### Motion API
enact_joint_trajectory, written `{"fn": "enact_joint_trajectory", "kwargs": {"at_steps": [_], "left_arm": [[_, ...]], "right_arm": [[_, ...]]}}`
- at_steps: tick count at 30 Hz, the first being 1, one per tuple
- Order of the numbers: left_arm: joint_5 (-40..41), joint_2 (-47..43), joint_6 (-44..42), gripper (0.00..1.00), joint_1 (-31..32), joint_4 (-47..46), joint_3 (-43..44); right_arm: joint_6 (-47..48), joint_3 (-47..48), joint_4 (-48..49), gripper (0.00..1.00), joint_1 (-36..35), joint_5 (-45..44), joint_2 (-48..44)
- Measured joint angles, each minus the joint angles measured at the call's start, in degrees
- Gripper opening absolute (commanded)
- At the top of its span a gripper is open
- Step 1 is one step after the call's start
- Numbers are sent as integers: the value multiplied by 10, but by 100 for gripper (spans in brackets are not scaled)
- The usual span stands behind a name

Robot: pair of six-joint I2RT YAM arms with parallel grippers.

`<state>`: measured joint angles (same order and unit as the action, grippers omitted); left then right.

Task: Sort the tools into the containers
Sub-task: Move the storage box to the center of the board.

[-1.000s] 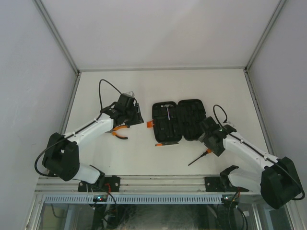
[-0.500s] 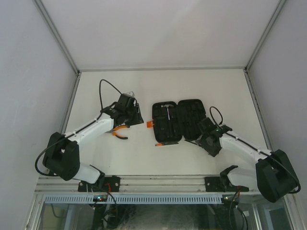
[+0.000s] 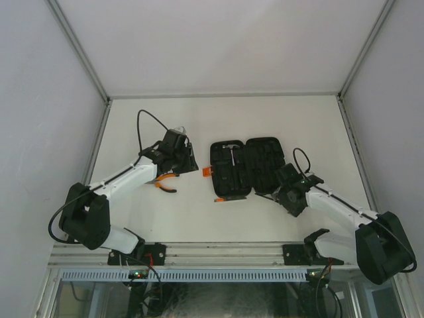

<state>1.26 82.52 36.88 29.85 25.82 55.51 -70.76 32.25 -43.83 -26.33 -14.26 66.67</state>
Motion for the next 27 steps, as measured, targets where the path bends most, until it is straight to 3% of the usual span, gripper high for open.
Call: {"fn": "enact_joint_trajectory", "kwargs": {"at_steps": [14, 21, 27], "left_arm": [[-2, 3, 0, 47, 0, 0, 0], [-2, 4, 0, 47, 0, 0, 0], [-2, 4, 0, 47, 0, 0, 0]], "right_arm": [[13, -14, -9, 67, 14, -47, -130], [111, -14, 37, 68, 23, -1, -147], [140, -14, 42, 68, 31, 5, -144]]}}
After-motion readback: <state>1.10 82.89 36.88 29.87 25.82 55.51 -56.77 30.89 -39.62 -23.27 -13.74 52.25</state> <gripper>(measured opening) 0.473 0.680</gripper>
